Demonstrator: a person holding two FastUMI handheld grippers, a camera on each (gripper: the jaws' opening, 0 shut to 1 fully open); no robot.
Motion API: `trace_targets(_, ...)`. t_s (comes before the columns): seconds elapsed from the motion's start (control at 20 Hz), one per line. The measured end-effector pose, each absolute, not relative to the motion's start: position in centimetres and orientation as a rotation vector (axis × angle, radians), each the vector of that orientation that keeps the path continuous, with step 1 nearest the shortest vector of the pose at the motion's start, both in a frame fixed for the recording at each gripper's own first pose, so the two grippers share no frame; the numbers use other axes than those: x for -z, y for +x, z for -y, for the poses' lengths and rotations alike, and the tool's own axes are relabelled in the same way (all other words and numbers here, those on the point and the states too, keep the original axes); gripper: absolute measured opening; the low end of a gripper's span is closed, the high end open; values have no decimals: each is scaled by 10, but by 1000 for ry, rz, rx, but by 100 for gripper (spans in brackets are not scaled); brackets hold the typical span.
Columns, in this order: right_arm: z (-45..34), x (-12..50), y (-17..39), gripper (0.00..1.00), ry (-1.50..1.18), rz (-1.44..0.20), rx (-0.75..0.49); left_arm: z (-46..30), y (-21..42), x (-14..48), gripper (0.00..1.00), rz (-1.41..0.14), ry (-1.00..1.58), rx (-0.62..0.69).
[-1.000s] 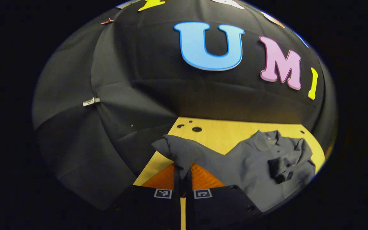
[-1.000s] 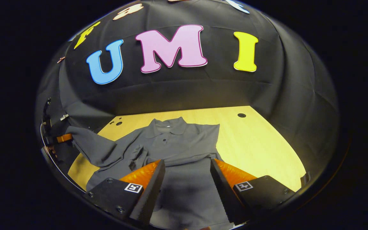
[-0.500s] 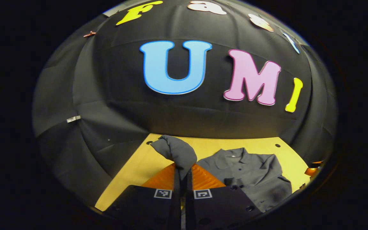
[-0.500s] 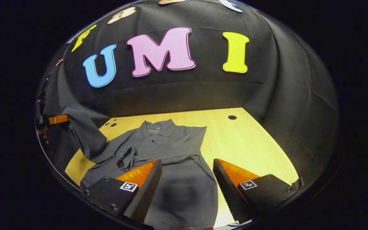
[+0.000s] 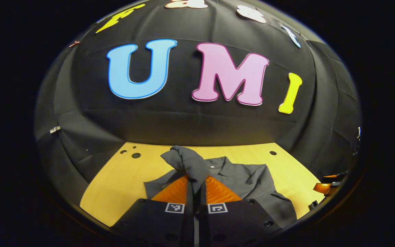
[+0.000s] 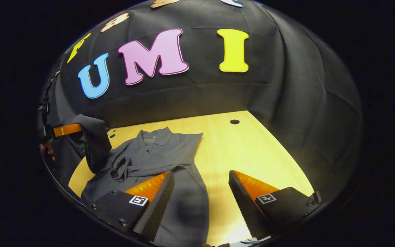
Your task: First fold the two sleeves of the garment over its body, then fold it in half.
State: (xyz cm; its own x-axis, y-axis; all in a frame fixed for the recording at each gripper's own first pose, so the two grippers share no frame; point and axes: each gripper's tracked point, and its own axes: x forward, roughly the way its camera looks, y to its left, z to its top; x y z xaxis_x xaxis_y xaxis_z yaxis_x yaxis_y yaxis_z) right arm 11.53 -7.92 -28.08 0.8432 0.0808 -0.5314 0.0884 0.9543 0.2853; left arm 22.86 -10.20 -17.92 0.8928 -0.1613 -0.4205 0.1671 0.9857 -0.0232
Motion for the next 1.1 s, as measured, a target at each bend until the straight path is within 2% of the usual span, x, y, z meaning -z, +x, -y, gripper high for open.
trace_targets(0.4, 114, 309, 112, 99, 320, -615, -17, 197, 234, 257, 11, -497, 77, 251)
trace_targets(0.9, 146, 337, 104, 99, 317, -661, -16, 272, 225, 368, 13, -616, 223, 352)
trace_targets(1.1, 152, 342, 100, 99, 314, -673, -11, 294, 215, 394, 21, -665, 213, 393)
